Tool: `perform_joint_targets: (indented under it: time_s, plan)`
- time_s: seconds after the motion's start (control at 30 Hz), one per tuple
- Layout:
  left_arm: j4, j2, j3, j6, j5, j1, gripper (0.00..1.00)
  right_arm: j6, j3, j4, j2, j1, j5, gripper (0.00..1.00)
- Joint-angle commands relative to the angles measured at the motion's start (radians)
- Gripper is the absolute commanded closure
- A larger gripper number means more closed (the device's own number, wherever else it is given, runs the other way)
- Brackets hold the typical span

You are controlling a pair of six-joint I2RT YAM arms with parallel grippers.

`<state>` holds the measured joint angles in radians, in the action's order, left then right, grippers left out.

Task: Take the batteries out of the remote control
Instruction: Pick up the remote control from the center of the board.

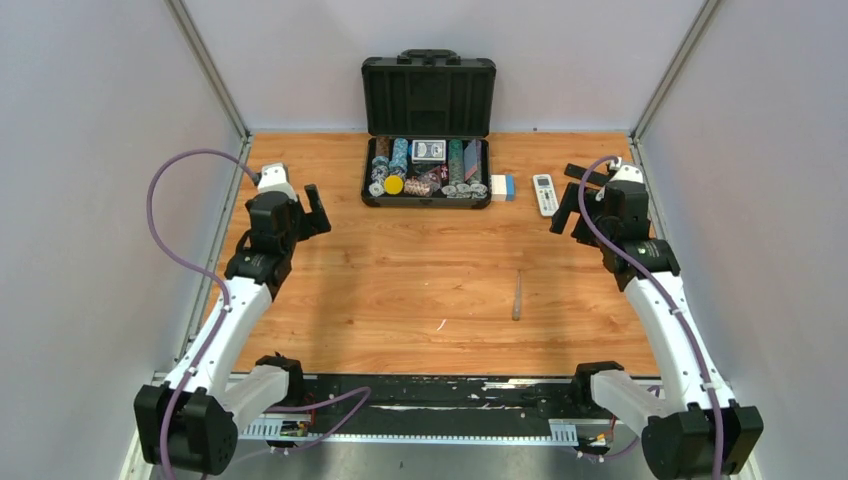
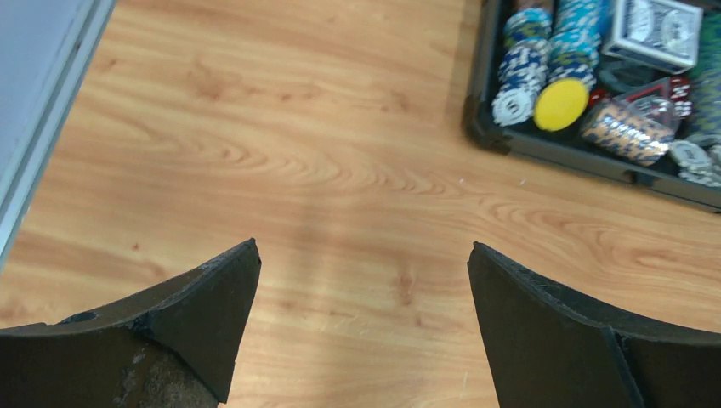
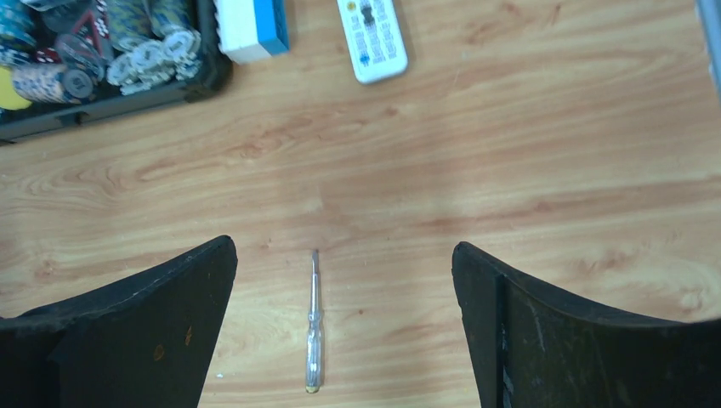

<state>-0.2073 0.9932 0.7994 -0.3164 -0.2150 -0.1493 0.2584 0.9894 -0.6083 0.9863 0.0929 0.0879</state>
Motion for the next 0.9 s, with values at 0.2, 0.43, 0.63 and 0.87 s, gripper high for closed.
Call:
perform_joint_targets:
  time_s: [0.2,0.43,0.63,0.87]
  plan:
    - [-0.075,-0.184,-0.037,-0.115,-0.119,-0.003,0.0,0.104,-0.062,0.061,-0.085,0.002,0.225,0.0]
    - [-0.113,-0.267,-0.067,-0.109,0.066,-0.003,0.0,0.069,-0.11,0.101,-0.086,0.002,0.126,0.0]
    - [-0.187,-0.261,-0.08,-0.094,0.178,-0.003,0.0,0.045,-0.028,0.01,0.091,0.003,0.047,0.01]
    - [-0.142,-0.344,-0.192,-0.149,0.26,-0.003,0.0,0.019,0.108,-0.122,0.381,0.003,-0.021,0.01]
